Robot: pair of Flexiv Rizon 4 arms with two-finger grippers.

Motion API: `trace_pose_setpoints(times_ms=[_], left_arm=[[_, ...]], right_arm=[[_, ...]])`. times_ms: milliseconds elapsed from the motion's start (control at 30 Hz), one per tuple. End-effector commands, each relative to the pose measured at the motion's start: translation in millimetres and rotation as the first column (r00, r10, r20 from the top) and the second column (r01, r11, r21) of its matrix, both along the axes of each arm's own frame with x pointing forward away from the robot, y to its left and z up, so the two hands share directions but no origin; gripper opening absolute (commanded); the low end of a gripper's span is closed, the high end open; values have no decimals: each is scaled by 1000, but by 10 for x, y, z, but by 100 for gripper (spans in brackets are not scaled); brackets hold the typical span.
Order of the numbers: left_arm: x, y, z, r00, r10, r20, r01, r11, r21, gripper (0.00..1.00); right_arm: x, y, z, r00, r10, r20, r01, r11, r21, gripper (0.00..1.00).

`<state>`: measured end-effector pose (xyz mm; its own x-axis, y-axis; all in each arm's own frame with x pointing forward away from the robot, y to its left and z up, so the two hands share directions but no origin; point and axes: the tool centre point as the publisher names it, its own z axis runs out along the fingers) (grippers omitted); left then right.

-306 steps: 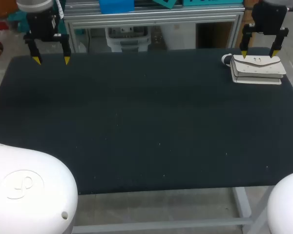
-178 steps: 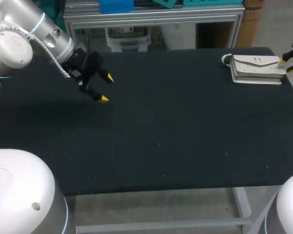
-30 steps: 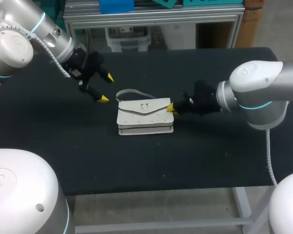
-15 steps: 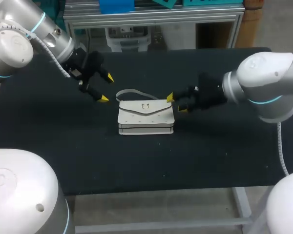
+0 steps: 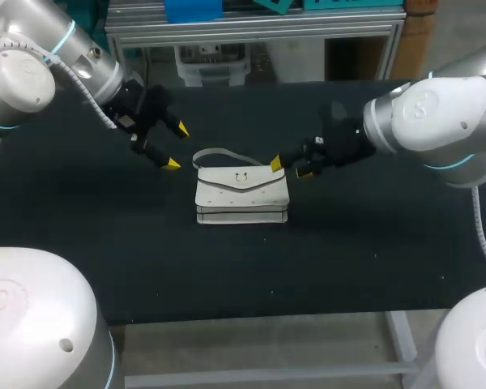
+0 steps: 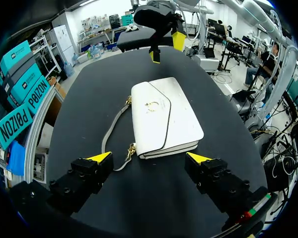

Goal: Pick up the bag, open it, inspect its contents, close it, and place it on the opposite side

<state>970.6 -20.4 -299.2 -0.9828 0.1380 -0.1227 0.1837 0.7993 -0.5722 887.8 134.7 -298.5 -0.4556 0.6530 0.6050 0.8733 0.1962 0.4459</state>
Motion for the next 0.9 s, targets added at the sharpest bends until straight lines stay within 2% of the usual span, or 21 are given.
trace_pose_setpoints(times_ms=[33, 100, 133, 200, 700, 733, 767, 900], left_arm=[[-3, 0, -11, 1000, 1, 3, -1, 1000, -3, 100], [-3, 0, -11, 1000, 1, 3, -1, 1000, -3, 100], [-3, 0, -11, 1000, 1, 3, -1, 1000, -3, 100], [-3, 0, -11, 1000, 1, 3, -1, 1000, -3, 100], [-3, 0, -11, 1000, 1, 3, -1, 1000, -3, 100], [-15, -18, -8, 1000, -7, 19, 7, 1000, -4, 100], [-46, -44, 13, 997, -45, 62, 46, 999, -14, 100], [-109, -86, 58, 991, -69, 119, 70, 997, -11, 100]], right_arm=[[-109, -9, 209, 994, 36, 106, -12, 977, -215, 100], [-129, -15, 249, 986, 80, 144, -36, 958, -284, 100], [-160, 4, 270, 976, 147, 161, -78, 925, -373, 100], [-174, 18, 268, 967, 195, 163, -94, 870, -484, 100], [-174, 18, 268, 967, 195, 163, -94, 870, -484, 100], [-173, 32, 258, 960, 215, 180, -102, 866, -490, 100], [-201, 57, 239, 943, 248, 222, -95, 840, -535, 100], [-263, 30, 158, 886, 347, 307, -119, 811, -573, 100]])
